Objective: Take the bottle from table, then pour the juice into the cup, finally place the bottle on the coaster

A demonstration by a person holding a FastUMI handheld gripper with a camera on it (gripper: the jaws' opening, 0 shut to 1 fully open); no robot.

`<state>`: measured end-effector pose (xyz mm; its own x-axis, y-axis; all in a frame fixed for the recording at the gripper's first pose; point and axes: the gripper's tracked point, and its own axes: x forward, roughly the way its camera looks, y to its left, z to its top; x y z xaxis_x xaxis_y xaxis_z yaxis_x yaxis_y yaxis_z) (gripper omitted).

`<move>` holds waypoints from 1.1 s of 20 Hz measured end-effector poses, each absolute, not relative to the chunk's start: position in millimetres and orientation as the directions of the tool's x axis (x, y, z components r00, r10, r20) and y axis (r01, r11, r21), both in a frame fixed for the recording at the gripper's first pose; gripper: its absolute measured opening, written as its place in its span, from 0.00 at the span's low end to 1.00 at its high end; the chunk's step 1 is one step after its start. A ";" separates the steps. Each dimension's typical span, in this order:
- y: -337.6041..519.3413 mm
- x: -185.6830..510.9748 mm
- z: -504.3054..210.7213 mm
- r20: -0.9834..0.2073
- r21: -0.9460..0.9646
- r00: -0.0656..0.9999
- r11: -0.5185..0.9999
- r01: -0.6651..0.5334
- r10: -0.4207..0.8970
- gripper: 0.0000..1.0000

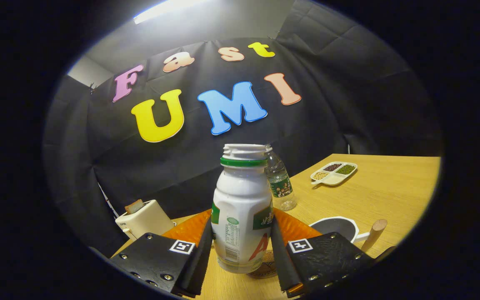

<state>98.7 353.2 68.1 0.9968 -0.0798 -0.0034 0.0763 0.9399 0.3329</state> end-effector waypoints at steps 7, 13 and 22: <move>356.4 107.2 82.2 0.060 0.061 0.992 0.992 0.107 -0.111 0.67; 361.7 120.1 60.9 0.009 -0.049 0.995 0.994 0.103 -0.103 0.67; 370.6 132.0 37.0 -0.059 -0.042 0.996 0.997 0.071 -0.074 0.67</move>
<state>132.0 370.6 37.0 0.9955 -0.0738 -0.0593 0.0714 0.9966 -0.0423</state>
